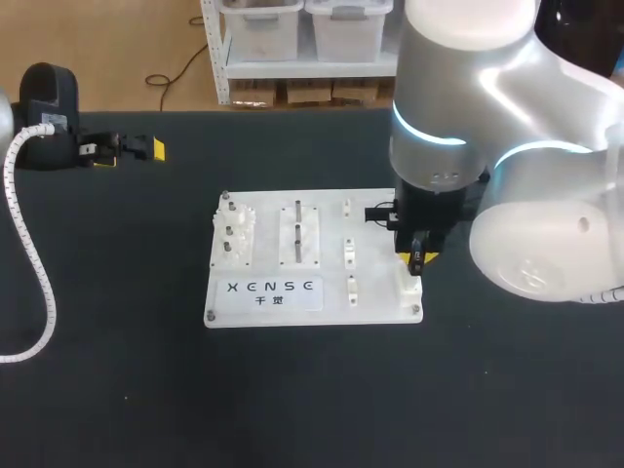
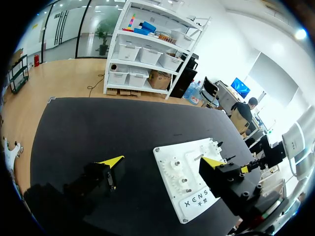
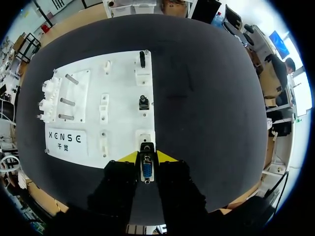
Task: Insert the USB connector, Ethernet cable, and multi-pin plug into their matching sockets one by one.
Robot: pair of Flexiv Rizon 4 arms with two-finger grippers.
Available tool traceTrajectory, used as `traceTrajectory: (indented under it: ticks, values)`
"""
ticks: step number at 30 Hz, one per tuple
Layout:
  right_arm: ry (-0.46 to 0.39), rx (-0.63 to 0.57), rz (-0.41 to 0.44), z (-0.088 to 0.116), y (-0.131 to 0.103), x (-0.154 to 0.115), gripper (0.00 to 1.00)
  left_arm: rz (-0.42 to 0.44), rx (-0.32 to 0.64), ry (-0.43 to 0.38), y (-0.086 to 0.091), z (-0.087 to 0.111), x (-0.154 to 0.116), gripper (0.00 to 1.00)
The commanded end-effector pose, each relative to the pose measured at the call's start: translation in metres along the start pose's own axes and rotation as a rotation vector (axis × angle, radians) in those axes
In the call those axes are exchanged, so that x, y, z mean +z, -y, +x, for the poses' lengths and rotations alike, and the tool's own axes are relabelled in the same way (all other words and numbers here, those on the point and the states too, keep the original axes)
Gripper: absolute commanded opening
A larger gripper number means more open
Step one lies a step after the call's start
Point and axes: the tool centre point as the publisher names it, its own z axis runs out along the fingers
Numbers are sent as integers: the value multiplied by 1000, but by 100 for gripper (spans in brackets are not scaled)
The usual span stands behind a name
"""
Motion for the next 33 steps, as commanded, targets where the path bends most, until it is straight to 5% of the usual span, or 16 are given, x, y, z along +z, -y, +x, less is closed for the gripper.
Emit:
traceTrajectory:
  ticks: [1,33]
  values:
    - [4,3,0,2,-1,4,0,0,0,0,0,0,0,100]
    - [12,4,3,3,0,3,0,0,0,0,0,0,0,100]
